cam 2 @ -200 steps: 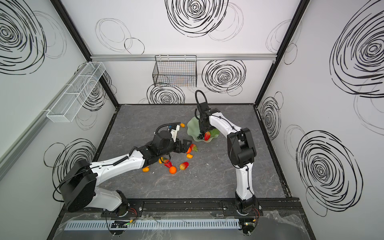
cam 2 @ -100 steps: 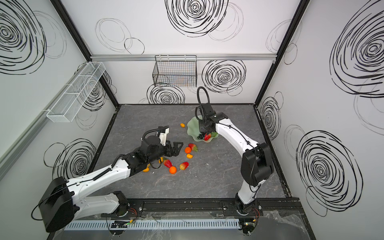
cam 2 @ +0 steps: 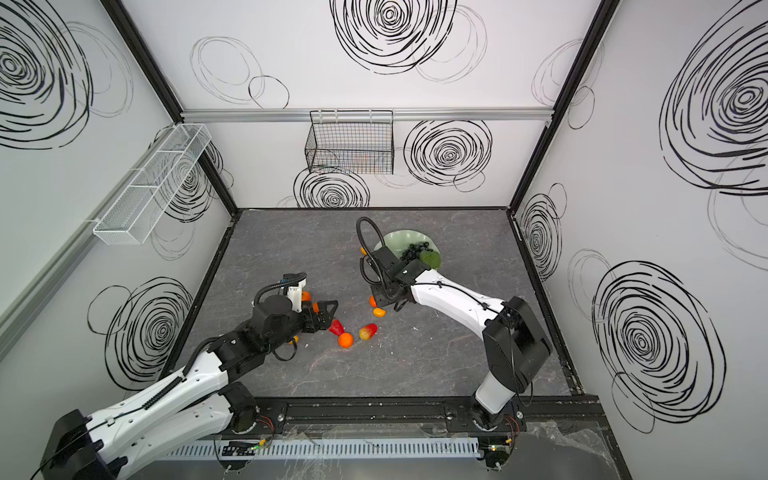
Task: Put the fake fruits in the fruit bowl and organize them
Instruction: 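Move the right gripper back to the strawberry beside the orange, then grip the red-yellow strawberry by its leaves with the right gripper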
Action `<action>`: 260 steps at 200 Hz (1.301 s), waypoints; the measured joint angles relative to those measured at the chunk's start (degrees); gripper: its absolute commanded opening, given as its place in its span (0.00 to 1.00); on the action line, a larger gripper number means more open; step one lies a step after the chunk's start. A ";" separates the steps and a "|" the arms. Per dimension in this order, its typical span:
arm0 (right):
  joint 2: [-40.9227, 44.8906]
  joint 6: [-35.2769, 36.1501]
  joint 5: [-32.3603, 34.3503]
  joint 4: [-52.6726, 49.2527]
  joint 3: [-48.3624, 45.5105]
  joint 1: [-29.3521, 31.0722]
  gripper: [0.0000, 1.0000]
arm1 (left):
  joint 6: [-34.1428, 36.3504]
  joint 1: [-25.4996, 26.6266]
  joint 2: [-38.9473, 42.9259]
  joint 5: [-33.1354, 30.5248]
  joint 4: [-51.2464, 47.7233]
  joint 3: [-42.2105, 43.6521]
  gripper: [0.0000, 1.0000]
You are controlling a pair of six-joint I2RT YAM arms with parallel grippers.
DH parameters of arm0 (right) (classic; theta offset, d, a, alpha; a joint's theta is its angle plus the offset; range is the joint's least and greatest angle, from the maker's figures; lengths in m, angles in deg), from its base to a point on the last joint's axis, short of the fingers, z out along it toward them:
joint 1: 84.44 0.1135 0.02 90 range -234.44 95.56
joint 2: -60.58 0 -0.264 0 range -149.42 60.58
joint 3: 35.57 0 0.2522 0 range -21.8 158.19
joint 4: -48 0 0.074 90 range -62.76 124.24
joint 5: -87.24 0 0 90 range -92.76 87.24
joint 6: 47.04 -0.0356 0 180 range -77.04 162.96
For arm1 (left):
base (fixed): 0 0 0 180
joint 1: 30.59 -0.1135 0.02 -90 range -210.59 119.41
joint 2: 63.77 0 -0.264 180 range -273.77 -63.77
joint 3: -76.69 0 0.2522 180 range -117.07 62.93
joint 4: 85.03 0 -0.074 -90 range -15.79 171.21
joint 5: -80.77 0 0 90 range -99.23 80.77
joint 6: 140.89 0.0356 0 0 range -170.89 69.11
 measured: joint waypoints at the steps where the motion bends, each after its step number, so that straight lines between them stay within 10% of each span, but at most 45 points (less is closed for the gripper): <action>1: -0.02 0.00 0.00 0.02 -0.07 0.00 0.28 | -0.02 0.00 0.02 0.13 0.04 0.15 0.99; 152: -10.86 6.21 1.42 2.86 -1.64 -3.63 0.47 | -0.04 2.75 -9.09 6.08 15.54 4.33 0.99; 260: -15.17 9.29 0.13 3.17 1.75 -5.42 0.41 | 0.00 2.75 -9.86 6.29 15.89 4.33 0.99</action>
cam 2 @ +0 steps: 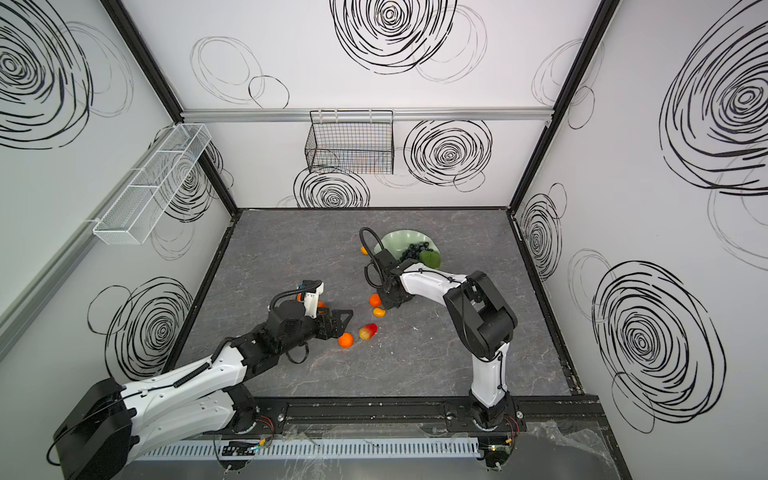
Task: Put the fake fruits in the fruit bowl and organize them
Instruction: 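Grip the red-yellow strawberry by its leaves with the right gripper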
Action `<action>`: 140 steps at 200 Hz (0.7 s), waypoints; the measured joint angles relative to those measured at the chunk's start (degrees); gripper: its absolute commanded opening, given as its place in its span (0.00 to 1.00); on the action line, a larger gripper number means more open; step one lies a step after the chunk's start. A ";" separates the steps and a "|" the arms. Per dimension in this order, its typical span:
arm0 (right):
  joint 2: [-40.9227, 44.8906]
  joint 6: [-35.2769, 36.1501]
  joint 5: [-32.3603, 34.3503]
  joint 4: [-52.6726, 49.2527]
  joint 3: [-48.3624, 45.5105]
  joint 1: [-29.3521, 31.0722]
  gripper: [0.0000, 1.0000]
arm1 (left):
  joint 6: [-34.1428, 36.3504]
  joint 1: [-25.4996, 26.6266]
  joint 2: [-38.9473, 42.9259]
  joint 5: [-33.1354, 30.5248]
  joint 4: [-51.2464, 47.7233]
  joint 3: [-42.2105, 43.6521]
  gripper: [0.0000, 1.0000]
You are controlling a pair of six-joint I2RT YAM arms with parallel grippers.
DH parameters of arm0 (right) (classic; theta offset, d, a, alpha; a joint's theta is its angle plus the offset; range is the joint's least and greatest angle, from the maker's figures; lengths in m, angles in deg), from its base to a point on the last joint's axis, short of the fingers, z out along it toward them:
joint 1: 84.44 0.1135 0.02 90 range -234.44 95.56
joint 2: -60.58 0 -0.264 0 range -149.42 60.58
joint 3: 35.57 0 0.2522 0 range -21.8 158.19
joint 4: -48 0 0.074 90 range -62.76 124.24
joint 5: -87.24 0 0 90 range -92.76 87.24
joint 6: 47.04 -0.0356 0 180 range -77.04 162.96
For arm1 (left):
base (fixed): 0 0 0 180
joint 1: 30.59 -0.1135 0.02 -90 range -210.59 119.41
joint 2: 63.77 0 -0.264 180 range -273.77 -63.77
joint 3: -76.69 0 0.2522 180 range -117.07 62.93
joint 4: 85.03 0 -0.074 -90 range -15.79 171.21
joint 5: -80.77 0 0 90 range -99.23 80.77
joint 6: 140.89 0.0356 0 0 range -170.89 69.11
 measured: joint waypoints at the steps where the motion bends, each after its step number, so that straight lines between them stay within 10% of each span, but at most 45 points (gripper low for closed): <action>1: 0.00 0.09 -0.04 0.00 0.02 0.00 0.41 | 0.00 0.00 0.00 -0.02 0.00 0.00 0.99; 140: -0.24 0.52 -2.27 0.55 0.42 0.04 0.19 | 0.04 -0.17 2.58 -0.42 -1.03 0.87 0.99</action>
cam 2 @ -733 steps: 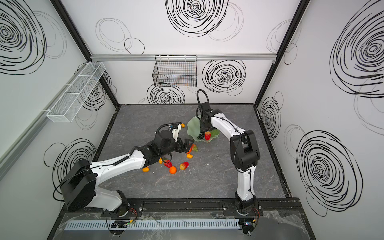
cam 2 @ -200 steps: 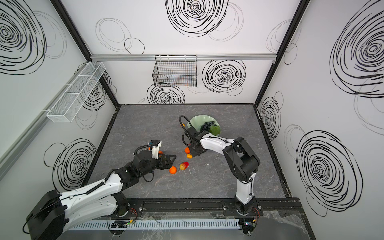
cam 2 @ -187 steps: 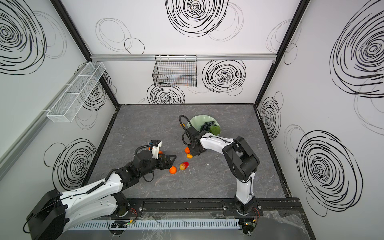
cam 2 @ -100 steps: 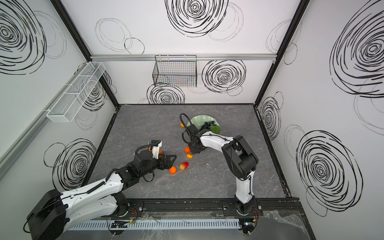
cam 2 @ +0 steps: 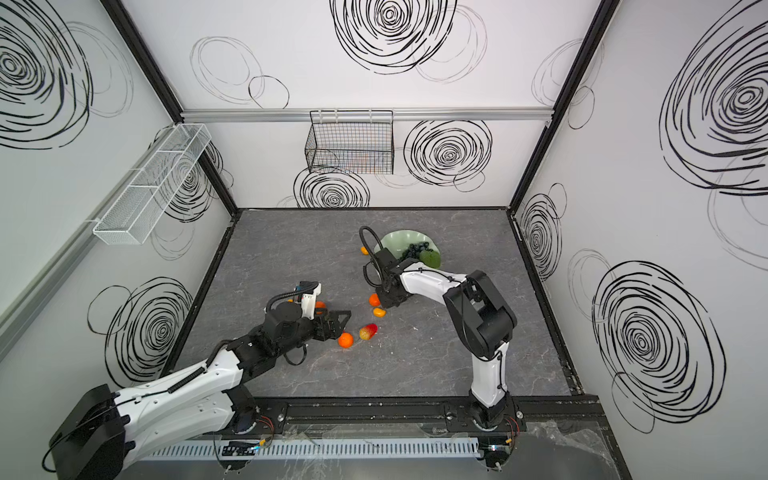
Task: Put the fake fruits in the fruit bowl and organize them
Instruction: 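Grip the red-yellow strawberry by its leaves with the right gripper, then lift the strawberry into the green bowl and open the right gripper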
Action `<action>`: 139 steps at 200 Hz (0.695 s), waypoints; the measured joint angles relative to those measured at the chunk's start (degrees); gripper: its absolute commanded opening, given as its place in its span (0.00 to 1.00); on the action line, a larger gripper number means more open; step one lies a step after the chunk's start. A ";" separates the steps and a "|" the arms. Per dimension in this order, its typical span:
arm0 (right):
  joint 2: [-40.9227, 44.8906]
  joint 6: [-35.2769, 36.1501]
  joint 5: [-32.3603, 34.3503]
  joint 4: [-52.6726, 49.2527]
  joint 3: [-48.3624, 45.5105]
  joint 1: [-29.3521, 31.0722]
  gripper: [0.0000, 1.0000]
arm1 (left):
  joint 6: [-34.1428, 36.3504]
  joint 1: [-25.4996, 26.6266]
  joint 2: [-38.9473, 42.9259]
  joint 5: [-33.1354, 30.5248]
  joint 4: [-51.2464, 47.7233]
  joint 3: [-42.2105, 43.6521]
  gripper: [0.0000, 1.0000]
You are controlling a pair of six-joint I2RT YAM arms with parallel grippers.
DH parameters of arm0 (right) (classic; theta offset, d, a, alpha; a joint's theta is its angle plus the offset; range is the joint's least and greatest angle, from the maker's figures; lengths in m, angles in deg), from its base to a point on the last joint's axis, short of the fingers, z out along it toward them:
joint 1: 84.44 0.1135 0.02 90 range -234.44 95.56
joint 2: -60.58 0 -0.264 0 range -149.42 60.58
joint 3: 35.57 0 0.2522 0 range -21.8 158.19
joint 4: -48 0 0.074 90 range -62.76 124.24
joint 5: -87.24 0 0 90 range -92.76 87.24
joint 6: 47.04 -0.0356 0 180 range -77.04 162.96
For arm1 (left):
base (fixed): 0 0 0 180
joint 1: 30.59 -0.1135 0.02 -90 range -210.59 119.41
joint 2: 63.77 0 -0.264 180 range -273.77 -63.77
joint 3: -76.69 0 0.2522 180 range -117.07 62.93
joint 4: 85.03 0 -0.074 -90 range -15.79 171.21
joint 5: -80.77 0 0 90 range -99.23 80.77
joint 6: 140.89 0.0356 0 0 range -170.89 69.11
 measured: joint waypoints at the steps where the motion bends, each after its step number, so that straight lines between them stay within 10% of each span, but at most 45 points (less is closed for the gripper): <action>1: 0.00 0.00 -0.02 0.00 0.00 0.00 0.18 | 0.00 0.00 0.00 0.00 -0.04 0.00 0.99; 139: 8.96 -2.49 -2.05 0.92 -6.03 0.37 0.01 | 0.48 -0.37 -0.72 -1.84 -1.33 -1.01 0.99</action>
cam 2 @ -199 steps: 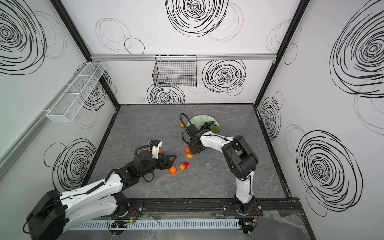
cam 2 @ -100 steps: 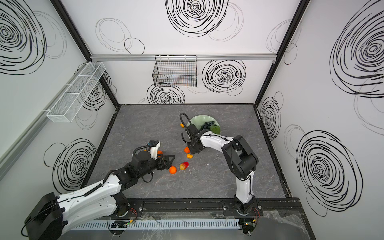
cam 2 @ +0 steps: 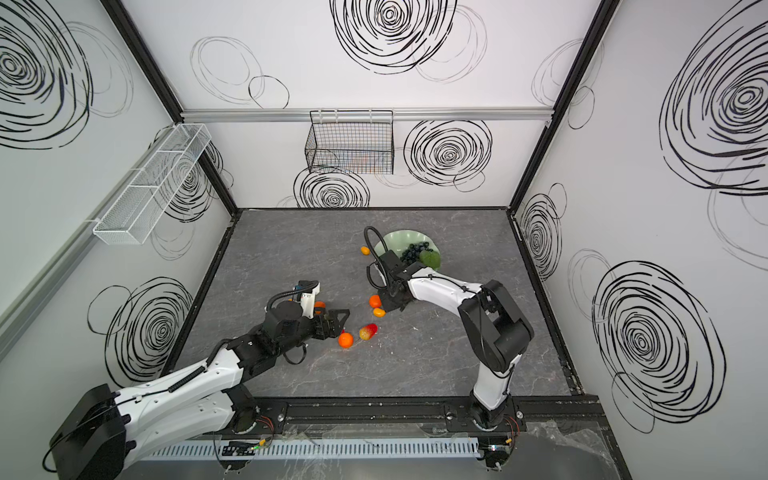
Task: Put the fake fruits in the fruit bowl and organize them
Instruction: 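Lift the strawberry into the green bowl and open the right gripper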
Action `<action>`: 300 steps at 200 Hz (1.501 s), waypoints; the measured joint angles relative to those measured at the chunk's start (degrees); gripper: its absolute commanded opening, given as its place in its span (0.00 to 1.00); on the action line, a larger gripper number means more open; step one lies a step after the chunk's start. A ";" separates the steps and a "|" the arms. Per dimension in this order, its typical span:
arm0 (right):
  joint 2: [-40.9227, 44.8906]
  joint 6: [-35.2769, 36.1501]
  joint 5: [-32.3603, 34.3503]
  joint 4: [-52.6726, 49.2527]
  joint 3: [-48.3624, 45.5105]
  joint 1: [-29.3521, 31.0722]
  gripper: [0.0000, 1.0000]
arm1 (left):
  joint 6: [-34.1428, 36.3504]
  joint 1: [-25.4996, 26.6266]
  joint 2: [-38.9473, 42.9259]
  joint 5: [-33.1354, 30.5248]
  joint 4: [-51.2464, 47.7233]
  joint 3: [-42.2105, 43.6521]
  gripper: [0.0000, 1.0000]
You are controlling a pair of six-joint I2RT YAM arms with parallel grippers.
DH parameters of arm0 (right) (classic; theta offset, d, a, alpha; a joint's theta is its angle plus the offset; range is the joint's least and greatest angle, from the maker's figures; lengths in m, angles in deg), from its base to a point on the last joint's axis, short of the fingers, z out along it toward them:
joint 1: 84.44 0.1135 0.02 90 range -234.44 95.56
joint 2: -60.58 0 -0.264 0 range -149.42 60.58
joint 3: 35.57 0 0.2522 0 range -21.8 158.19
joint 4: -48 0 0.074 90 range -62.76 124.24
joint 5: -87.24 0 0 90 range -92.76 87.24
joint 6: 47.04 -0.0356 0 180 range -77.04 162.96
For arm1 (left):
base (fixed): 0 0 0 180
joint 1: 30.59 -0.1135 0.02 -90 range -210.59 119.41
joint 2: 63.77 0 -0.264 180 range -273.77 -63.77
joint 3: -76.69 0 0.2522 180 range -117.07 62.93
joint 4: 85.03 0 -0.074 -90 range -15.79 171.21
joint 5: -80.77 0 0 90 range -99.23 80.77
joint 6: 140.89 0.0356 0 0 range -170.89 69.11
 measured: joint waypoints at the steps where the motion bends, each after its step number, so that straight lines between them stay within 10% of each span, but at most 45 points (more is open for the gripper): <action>1: 0.24 0.00 -0.04 0.00 -0.09 0.00 0.01 | 0.09 0.00 -0.04 -0.04 -0.07 -0.11 0.99; 113: 16.61 -4.98 -0.22 -0.31 -4.52 -6.36 0.00 | 5.22 -1.77 -8.50 -4.85 -0.63 -11.54 0.99; 300: 4.48 -16.52 0.35 3.06 1.49 -18.18 0.00 | 9.25 2.36 -26.10 -3.34 -3.82 -29.44 0.99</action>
